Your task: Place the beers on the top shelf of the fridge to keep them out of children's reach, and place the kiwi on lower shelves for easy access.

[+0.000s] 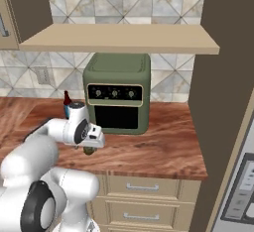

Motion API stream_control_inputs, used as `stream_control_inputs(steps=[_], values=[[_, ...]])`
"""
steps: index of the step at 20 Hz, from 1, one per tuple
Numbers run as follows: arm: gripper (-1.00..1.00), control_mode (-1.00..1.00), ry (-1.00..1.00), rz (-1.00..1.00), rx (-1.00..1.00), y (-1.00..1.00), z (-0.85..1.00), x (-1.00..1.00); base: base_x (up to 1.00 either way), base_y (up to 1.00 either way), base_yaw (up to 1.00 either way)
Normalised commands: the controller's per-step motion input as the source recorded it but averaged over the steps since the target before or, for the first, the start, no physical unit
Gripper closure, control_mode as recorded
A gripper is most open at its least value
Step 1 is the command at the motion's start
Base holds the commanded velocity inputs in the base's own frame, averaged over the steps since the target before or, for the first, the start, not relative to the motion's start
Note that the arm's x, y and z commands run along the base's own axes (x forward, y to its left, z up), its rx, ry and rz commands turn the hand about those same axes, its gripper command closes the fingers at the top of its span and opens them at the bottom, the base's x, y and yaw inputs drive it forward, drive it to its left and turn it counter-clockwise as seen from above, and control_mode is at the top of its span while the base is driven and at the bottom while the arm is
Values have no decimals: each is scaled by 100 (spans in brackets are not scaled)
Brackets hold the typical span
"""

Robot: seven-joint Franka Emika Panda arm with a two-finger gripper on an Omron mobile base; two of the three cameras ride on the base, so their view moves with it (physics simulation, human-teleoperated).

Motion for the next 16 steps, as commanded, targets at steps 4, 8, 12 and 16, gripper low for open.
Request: stream_control_inputs(steps=[4,8,12,16], values=[[-100,-100,0,0,0,-3,-49,9,0,0,0],[-100,-100,0,0,0,-3,-42,10,0,0,0],[-100,-100,0,0,0,-2,-38,4,0,0,0],[100,-100,3,0,0,0,-41,-3,0,0,0]])
